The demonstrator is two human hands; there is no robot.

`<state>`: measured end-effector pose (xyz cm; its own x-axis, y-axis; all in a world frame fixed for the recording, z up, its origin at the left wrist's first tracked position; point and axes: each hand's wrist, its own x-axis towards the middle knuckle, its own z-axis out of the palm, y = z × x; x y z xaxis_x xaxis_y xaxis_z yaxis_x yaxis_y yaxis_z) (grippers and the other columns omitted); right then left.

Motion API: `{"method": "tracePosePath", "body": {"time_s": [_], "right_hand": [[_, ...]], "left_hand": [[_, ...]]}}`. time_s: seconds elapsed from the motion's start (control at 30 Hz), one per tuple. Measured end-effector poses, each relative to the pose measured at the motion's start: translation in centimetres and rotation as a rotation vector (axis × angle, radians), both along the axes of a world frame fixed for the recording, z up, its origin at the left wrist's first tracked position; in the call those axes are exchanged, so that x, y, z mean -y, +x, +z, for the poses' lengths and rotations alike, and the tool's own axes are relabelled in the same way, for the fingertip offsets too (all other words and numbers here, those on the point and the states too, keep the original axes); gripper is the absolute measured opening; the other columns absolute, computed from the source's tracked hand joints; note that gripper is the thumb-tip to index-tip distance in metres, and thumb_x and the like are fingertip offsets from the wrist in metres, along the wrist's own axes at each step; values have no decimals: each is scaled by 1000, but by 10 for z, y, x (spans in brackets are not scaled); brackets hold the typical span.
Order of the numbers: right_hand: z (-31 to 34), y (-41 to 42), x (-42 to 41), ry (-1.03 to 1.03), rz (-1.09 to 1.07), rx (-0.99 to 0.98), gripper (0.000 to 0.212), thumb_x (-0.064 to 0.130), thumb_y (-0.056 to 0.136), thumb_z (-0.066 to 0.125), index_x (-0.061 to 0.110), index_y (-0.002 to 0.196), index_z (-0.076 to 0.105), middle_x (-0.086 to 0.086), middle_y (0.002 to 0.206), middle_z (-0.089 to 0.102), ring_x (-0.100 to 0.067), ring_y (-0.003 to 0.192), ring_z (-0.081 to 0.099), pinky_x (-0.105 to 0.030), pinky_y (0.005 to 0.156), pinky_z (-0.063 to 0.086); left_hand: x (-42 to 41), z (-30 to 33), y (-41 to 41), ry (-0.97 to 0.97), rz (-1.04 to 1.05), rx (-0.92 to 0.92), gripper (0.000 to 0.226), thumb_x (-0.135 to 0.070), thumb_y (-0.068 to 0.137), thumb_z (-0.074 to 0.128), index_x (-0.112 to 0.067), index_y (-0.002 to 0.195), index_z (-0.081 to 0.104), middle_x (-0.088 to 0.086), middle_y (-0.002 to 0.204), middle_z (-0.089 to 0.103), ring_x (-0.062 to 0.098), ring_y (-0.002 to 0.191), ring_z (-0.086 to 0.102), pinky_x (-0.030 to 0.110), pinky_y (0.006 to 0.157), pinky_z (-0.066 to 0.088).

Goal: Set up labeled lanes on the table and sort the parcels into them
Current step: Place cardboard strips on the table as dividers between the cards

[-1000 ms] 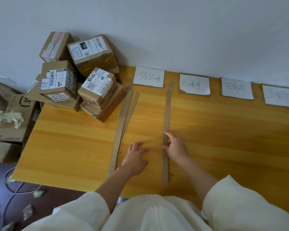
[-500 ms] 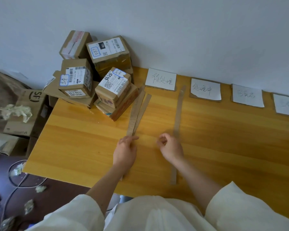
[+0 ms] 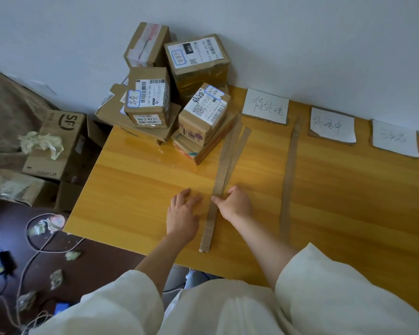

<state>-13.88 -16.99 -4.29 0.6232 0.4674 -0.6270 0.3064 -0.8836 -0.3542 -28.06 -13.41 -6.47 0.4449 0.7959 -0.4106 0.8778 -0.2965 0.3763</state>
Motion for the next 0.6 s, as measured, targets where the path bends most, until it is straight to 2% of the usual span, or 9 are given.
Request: {"method": "tracePosePath", "body": {"time_s": [0.17,0.37,0.5,0.6], "right_hand": [[-2,-11,-7,-44,-41,29,50,38,86,71,14,123,49,-7,118,64,-27,107,64,-30,73,47],[-6,-9,-5,19,-139,-43,43,31,84,75,13,119,57,-6,119,64,-26,109,61,-29,77,45],[-14,-5,-1,71,-190,-110,36,29,81,78,13,109,63,-5,110,68,-23,98,64,-30,81,52],[-14,-2,3,105,-232,-128,28,26,82,78,15,103,64,-3,102,69,-21,91,64,-30,76,51]], "left_hand": [[-2,0,-6,-10,-54,9,61,-21,87,63,-36,141,40,-3,153,22,23,138,22,36,110,32],[-3,-1,-9,-13,-69,22,63,-20,87,63,-36,142,38,-3,154,20,23,139,21,35,112,29],[-4,-1,-10,-19,-77,30,61,-21,88,62,-37,142,38,-4,154,20,23,139,22,36,112,30],[-4,-2,-11,-13,-88,29,62,-21,88,62,-37,143,37,-4,154,19,22,138,22,35,111,31]]}}
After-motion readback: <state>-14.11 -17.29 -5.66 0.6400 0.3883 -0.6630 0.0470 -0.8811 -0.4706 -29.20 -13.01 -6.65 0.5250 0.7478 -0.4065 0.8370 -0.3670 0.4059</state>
